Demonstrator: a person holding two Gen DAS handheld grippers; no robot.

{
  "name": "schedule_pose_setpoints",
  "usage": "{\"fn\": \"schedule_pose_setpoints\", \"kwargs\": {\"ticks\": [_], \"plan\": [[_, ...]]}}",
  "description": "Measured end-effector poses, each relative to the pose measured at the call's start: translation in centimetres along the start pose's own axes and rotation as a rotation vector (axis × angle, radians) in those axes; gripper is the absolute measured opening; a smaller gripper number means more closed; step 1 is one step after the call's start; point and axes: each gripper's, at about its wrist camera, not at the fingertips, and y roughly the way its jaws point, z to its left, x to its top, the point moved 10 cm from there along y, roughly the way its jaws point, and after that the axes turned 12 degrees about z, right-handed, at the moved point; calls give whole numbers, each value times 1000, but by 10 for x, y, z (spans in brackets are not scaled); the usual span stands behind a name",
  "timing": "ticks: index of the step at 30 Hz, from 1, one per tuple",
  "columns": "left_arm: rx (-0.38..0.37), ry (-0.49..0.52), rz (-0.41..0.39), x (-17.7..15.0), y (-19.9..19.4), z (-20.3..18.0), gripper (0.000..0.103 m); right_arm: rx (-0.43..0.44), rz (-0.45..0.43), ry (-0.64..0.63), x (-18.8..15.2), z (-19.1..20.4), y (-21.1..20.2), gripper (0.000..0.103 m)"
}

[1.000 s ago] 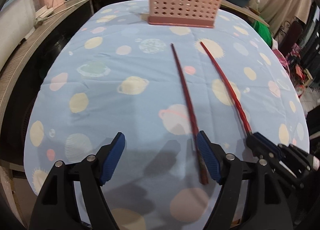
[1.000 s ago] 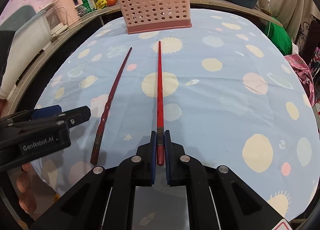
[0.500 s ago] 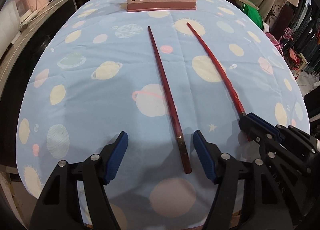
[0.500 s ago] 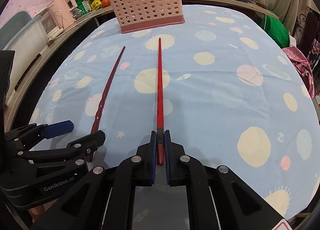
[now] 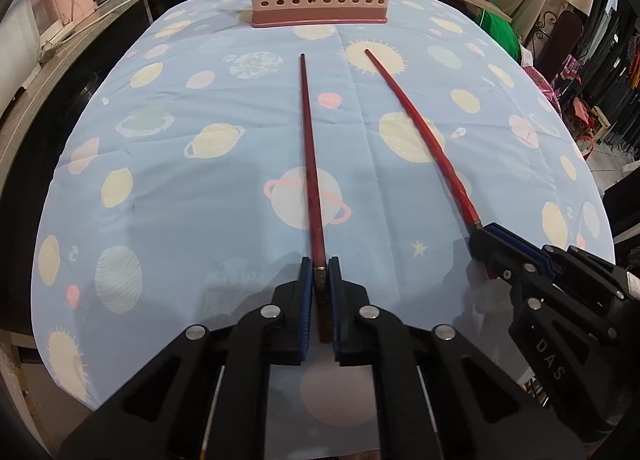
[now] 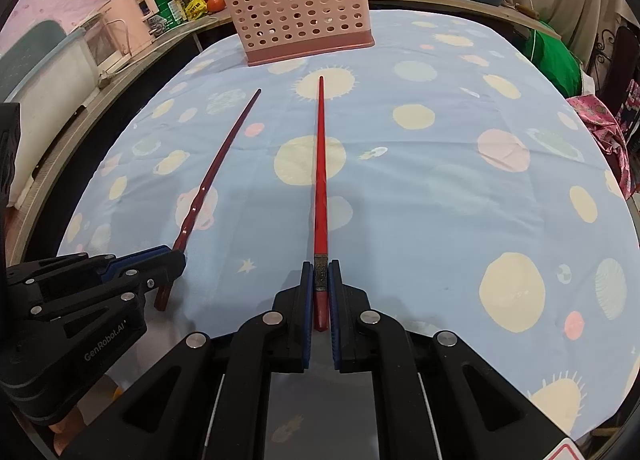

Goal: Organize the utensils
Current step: 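Grasp the red chopstick with the right tool while the left tool grasps the dark red chopstick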

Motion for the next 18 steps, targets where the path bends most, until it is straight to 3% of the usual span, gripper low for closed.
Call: {"fn": "schedule_pose_setpoints", "kwargs": {"ticks": [9, 18], "plan": [[-13, -23, -57, 10, -25, 6, 7, 15, -41, -16, 9, 6, -23, 7], [-51, -62, -146, 37, -74, 13, 7, 42, -153, -3, 45, 5, -72, 7]]}}
